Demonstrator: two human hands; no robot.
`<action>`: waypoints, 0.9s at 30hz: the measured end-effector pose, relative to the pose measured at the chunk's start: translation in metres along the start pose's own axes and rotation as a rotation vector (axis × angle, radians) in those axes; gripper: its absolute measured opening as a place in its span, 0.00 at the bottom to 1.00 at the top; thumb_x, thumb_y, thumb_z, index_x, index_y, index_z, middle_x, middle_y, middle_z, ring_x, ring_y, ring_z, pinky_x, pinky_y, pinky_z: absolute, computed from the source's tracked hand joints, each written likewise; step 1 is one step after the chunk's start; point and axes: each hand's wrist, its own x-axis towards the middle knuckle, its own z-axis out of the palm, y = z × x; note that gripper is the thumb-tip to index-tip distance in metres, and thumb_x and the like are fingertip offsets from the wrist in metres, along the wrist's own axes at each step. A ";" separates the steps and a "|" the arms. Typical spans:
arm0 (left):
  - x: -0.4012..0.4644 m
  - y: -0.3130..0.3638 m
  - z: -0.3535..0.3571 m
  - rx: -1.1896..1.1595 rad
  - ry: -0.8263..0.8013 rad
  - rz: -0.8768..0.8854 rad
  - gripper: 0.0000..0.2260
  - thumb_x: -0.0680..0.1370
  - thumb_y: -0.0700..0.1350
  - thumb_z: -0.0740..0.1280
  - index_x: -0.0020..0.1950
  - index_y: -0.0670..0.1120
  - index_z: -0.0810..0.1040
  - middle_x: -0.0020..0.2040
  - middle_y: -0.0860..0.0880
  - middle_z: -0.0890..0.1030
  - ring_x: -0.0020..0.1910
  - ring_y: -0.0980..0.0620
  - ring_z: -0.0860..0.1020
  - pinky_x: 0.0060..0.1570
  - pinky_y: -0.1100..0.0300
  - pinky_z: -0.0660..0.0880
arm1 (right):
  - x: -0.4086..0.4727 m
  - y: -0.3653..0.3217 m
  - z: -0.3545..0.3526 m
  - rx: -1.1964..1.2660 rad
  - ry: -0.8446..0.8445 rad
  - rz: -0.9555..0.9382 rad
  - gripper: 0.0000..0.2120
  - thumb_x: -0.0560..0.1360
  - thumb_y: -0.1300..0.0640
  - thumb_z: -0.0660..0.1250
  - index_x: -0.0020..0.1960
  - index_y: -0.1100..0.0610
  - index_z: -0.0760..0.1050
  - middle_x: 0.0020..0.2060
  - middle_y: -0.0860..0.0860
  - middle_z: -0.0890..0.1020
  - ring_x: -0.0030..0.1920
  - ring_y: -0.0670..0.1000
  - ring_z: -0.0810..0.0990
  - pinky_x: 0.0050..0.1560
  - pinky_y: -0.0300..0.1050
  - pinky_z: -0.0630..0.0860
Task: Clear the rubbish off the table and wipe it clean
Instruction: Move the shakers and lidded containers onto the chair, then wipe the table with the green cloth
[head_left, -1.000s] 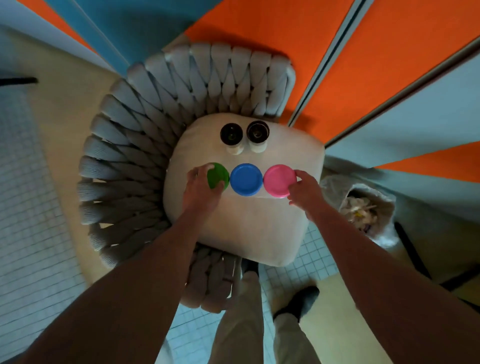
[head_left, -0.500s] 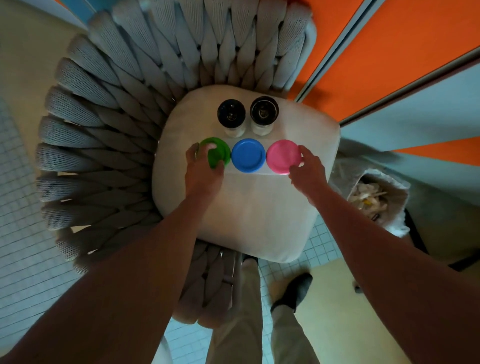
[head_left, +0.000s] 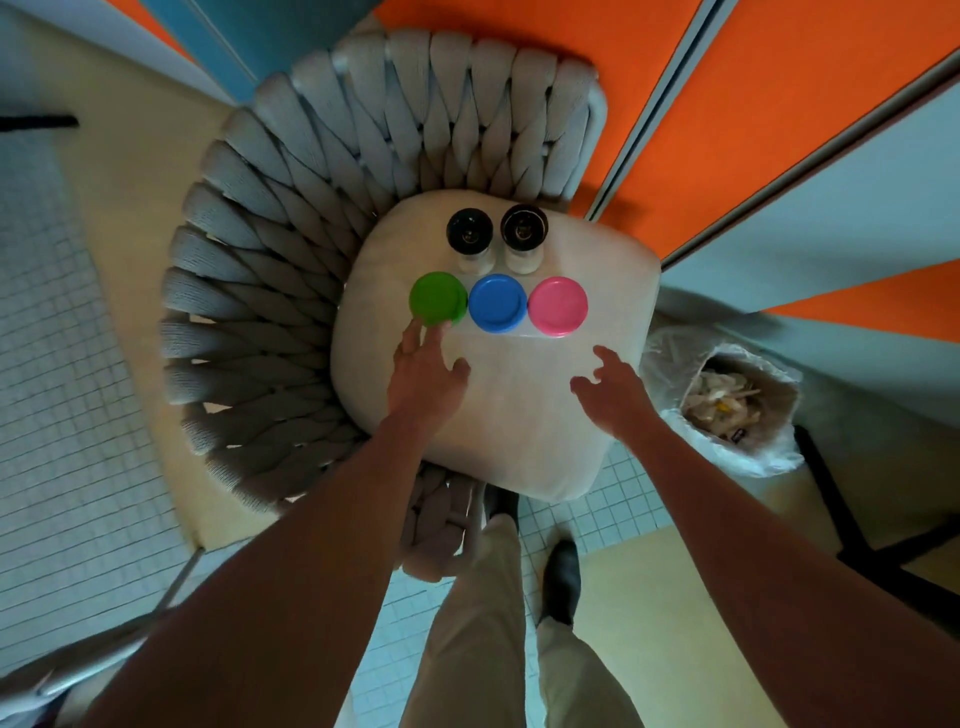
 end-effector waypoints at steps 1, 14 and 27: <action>-0.012 0.002 0.000 -0.007 -0.019 0.002 0.28 0.78 0.47 0.66 0.78 0.51 0.64 0.80 0.46 0.56 0.75 0.41 0.63 0.70 0.49 0.64 | -0.012 0.003 -0.001 -0.006 0.002 -0.029 0.30 0.78 0.54 0.64 0.77 0.53 0.59 0.69 0.59 0.71 0.69 0.58 0.70 0.68 0.50 0.66; -0.217 0.002 -0.001 -0.092 0.087 0.096 0.24 0.78 0.47 0.65 0.74 0.51 0.69 0.74 0.48 0.67 0.70 0.46 0.69 0.68 0.50 0.68 | -0.192 0.044 -0.006 -0.084 -0.019 -0.387 0.22 0.78 0.54 0.64 0.72 0.50 0.68 0.63 0.56 0.73 0.59 0.54 0.76 0.62 0.48 0.70; -0.374 -0.097 0.034 -0.194 0.189 -0.051 0.22 0.80 0.49 0.65 0.74 0.55 0.69 0.73 0.50 0.69 0.68 0.46 0.72 0.64 0.46 0.73 | -0.308 0.100 0.072 -0.307 -0.211 -0.557 0.22 0.79 0.52 0.63 0.72 0.50 0.67 0.65 0.55 0.74 0.63 0.53 0.75 0.61 0.48 0.72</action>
